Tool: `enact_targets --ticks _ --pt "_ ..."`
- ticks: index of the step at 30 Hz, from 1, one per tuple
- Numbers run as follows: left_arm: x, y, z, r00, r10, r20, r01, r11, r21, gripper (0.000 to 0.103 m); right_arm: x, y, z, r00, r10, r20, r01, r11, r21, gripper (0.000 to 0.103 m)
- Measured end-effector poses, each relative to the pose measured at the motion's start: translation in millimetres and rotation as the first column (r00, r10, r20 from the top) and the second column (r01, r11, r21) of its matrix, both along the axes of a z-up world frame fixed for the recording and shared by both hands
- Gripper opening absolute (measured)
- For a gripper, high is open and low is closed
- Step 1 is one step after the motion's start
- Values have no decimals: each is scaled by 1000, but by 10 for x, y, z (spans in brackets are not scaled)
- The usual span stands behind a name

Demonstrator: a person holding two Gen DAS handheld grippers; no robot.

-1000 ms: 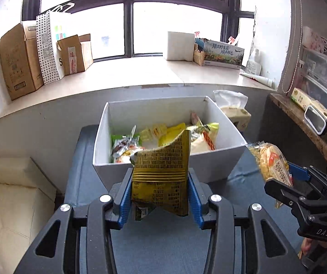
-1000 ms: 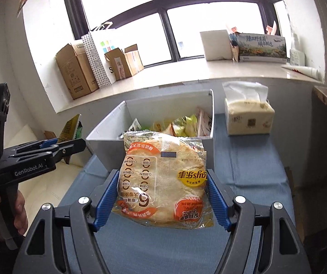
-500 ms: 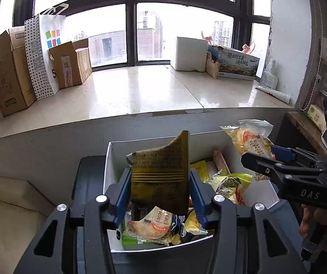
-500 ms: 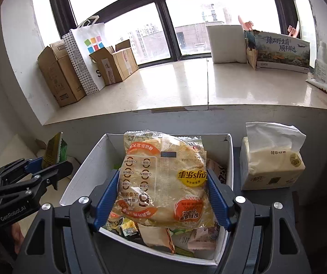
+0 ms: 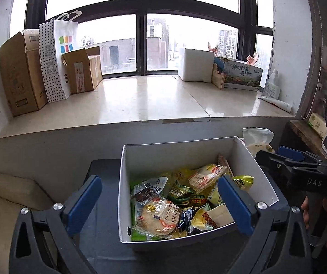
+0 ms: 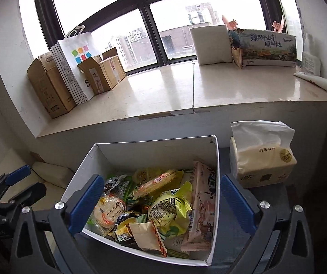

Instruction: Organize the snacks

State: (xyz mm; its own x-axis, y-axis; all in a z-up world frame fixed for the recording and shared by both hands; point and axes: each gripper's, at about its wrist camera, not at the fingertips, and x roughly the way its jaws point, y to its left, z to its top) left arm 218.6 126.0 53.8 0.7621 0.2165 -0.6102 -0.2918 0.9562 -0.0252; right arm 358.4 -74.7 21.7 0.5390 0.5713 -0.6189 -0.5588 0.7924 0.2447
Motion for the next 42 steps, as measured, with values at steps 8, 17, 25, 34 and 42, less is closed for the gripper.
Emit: enact_targets --ticks 8,17,25,34,42 --pt "-880 -419 340 993 -3 115 -2 999 39 103 -1084 -227 592 961 37 273 -38 999 0 103" --pt "-1640 -884 349 994 -30 104 27 999 37 103 -1803 -645 571 977 60 204 -67 997 30 103" --pt "-1896 -1146 132 997 -43 67 45 999 -27 103 -2142 -892 141 995 61 80 -63 998 21 103" --pt "-1960 -1198 97 998 -17 62 19 1000 -22 103 -2229 -989 150 996 58 74 -60 998 24 103" --pt "-1936 -1174 72 999 -15 52 17 1000 -27 103 -2283 -951 148 994 86 63 -88 996 22 103"
